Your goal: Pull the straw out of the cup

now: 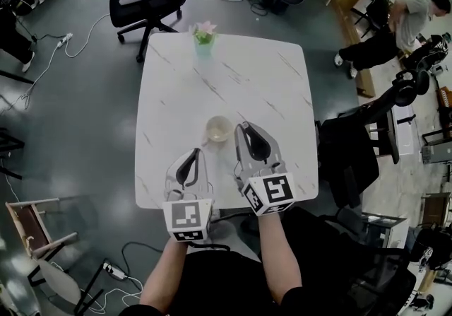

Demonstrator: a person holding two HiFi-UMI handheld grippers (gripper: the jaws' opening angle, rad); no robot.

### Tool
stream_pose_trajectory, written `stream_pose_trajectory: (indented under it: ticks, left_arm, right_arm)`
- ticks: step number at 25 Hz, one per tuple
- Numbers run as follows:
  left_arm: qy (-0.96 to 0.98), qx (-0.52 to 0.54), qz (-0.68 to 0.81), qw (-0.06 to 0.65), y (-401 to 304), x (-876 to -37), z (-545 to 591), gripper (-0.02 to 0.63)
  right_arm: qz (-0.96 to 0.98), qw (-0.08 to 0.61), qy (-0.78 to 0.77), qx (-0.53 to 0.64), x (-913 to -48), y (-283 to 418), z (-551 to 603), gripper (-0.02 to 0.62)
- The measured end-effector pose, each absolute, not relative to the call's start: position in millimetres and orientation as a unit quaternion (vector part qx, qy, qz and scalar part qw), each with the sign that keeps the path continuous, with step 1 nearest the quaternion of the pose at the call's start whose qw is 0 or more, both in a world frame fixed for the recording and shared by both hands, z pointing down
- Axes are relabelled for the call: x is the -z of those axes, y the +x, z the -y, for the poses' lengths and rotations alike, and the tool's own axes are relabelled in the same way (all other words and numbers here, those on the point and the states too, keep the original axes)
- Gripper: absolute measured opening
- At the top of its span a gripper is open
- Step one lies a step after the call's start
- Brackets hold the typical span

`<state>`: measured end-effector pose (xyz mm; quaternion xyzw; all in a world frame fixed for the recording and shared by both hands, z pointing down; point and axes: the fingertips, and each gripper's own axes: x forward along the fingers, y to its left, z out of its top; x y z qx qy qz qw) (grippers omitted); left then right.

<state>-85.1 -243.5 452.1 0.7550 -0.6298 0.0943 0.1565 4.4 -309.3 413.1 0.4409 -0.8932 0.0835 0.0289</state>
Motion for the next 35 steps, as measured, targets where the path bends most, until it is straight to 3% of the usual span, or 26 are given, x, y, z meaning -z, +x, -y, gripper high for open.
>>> stream_pose_trajectory:
  ticks: [18, 35]
  left_arm:
    - [0.778, -0.068, 0.622, 0.061, -59.4, -371.7, 231.9, 0.002]
    - [0.774, -0.064, 0.629, 0.027, -40.6, -340.9, 207.9, 0.002]
  right_arm:
    - [0.895, -0.004, 0.446, -0.027, -345.2, 26.3, 248.9, 0.046]
    - [0.901, -0.004, 0.431, -0.038, -335.5, 36.2, 221.7, 0.044]
